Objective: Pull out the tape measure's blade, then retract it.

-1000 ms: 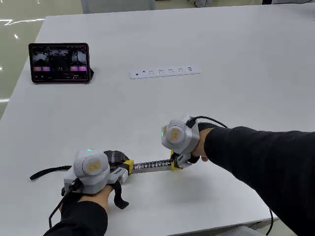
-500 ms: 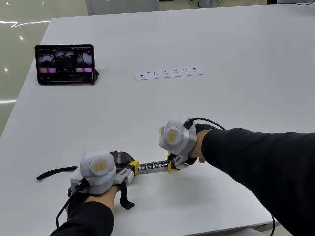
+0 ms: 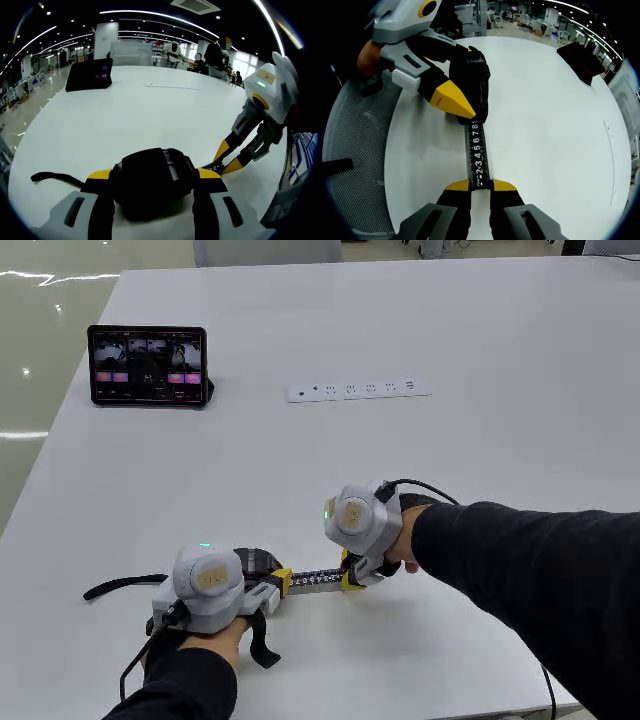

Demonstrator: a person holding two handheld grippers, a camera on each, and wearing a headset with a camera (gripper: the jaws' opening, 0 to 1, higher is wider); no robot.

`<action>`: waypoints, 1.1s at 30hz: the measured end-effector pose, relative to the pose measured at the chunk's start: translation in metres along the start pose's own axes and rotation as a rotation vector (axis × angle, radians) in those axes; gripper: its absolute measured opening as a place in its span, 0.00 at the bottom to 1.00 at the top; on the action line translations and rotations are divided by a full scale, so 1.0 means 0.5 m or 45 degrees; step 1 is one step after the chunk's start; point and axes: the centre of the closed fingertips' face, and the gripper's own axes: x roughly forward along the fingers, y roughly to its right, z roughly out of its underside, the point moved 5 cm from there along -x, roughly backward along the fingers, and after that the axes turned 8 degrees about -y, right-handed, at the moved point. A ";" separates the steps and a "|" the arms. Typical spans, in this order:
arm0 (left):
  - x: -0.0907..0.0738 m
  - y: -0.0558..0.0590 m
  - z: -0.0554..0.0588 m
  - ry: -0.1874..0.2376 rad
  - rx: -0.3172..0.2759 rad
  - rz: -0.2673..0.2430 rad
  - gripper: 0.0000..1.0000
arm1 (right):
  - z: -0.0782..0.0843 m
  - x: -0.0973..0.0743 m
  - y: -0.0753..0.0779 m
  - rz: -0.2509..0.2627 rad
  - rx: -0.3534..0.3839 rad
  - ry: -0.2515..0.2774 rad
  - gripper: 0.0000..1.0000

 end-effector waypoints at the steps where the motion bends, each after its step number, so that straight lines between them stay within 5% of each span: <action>1: 0.000 0.000 0.000 -0.001 -0.002 0.001 0.59 | -0.001 0.001 0.001 0.001 0.000 0.001 0.09; 10: 0.000 -0.001 0.000 -0.008 -0.013 0.007 0.58 | -0.044 0.016 -0.003 0.004 -0.004 0.057 0.09; 33: -0.002 -0.008 -0.004 -0.013 -0.064 0.042 0.58 | -0.065 0.024 0.000 0.008 0.018 0.119 0.09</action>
